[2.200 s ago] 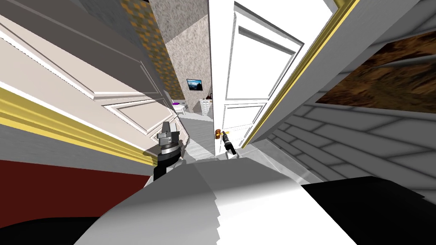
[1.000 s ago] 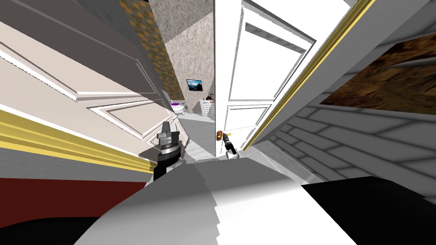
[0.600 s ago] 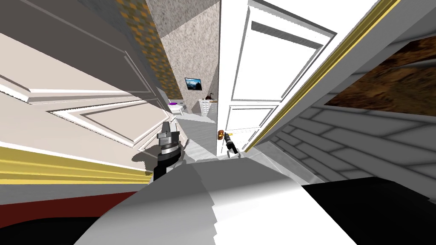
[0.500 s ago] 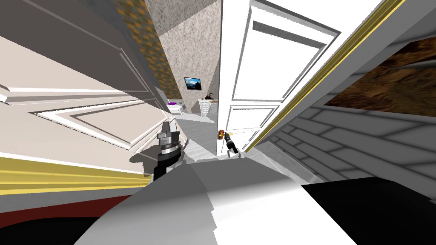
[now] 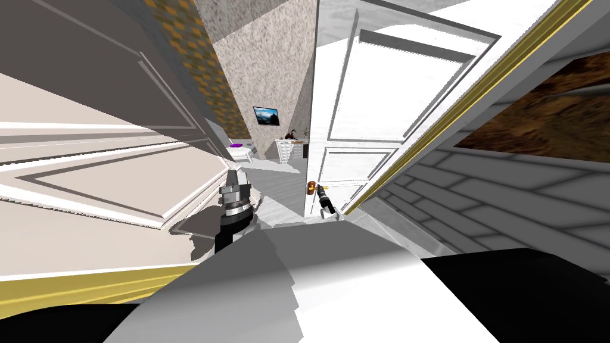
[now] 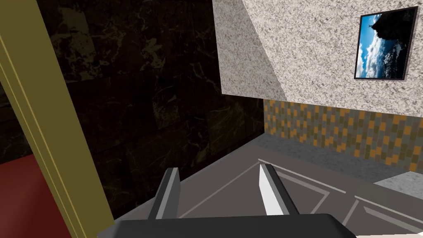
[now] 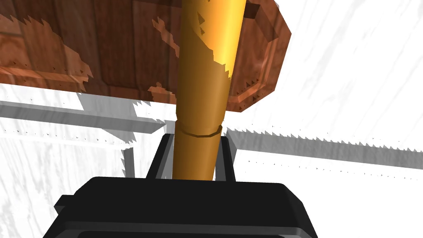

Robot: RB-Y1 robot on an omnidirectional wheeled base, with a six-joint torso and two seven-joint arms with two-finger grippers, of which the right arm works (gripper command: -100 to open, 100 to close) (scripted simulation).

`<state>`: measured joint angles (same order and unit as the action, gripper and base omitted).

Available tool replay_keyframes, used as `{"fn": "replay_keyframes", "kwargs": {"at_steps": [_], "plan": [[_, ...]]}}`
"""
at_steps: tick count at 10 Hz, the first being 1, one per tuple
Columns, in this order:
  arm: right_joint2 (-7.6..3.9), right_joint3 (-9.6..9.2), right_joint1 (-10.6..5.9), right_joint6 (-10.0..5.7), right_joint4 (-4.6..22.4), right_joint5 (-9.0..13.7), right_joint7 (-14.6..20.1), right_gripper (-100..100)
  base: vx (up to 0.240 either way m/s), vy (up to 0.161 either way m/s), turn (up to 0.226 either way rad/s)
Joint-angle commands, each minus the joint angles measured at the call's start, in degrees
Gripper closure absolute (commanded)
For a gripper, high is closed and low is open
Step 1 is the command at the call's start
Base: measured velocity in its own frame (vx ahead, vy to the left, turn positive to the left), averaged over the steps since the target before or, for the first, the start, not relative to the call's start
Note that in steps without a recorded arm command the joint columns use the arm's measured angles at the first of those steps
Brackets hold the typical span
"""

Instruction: Push the door open

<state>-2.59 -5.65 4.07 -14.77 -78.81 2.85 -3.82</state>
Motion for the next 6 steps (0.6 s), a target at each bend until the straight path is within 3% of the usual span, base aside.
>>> {"fn": "replay_keyframes", "kwargs": {"at_steps": [1, 6], "plan": [[-0.13, 1.59, -0.01, -0.13, -0.3, 0.0, -0.4, 100, 0.087, 0.075, -0.066], [0.31, 5.01, -0.68, -0.15, 0.4, 0.5, -0.7, 100, 0.126, 0.101, -0.081]]}}
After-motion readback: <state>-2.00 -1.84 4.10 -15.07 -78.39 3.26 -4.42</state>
